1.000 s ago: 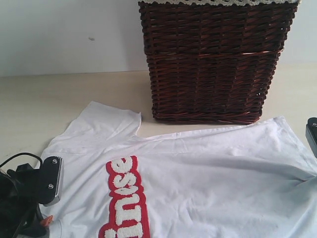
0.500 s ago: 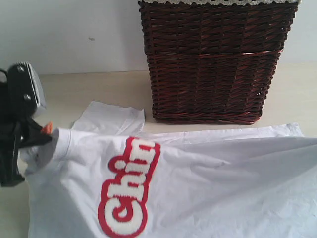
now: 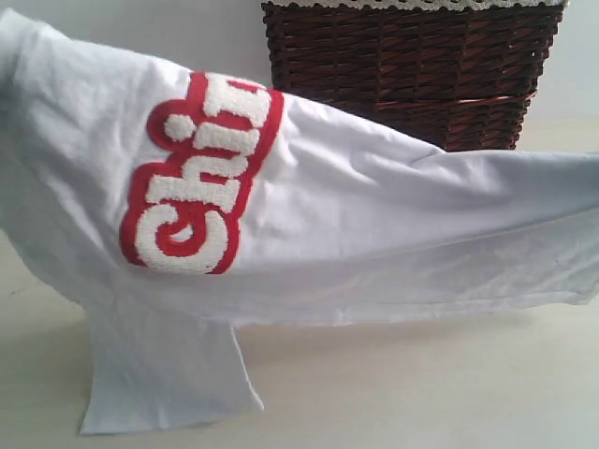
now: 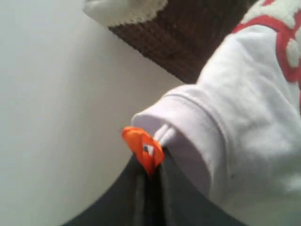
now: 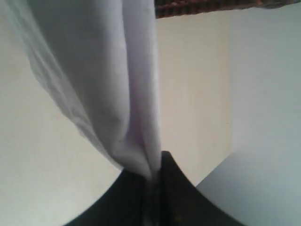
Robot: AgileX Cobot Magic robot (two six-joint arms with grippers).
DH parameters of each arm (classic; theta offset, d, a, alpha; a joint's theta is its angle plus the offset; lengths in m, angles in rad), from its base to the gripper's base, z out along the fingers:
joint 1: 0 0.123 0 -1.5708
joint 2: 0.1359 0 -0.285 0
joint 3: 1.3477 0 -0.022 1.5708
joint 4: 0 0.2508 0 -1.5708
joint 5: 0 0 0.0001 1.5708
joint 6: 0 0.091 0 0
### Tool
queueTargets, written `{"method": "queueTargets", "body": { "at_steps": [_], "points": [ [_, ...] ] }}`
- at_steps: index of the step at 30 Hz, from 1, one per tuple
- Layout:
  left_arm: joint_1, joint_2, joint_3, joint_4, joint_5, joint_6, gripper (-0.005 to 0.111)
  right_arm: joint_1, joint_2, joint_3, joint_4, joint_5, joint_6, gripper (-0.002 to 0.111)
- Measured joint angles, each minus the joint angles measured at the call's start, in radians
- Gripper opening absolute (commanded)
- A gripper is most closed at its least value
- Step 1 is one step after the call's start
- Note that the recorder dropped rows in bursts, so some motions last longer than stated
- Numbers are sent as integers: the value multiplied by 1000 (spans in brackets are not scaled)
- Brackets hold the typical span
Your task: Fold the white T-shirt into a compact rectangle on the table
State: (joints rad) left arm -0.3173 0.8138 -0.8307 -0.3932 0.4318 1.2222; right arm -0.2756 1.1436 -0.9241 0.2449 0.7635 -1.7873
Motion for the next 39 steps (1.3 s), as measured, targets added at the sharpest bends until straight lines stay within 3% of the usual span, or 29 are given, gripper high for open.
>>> {"method": "queueTargets", "body": {
  "at_steps": [11,22,28,32,39],
  "points": [
    [0,-209,-15,0,69,7,0,0,-191,0,124,34,-35,0],
    [0,-427,-17,-78,197,7,0,0,-458,0,134,300,73,0],
    [0,-543,-16,-107,371,7,0,0,-596,0,154,441,162,0],
    [0,-600,-16,-112,484,-55,0,0,-658,0,182,461,247,0],
    [0,-651,-16,-105,494,-220,0,0,-719,9,188,466,349,0]
  ]
}}
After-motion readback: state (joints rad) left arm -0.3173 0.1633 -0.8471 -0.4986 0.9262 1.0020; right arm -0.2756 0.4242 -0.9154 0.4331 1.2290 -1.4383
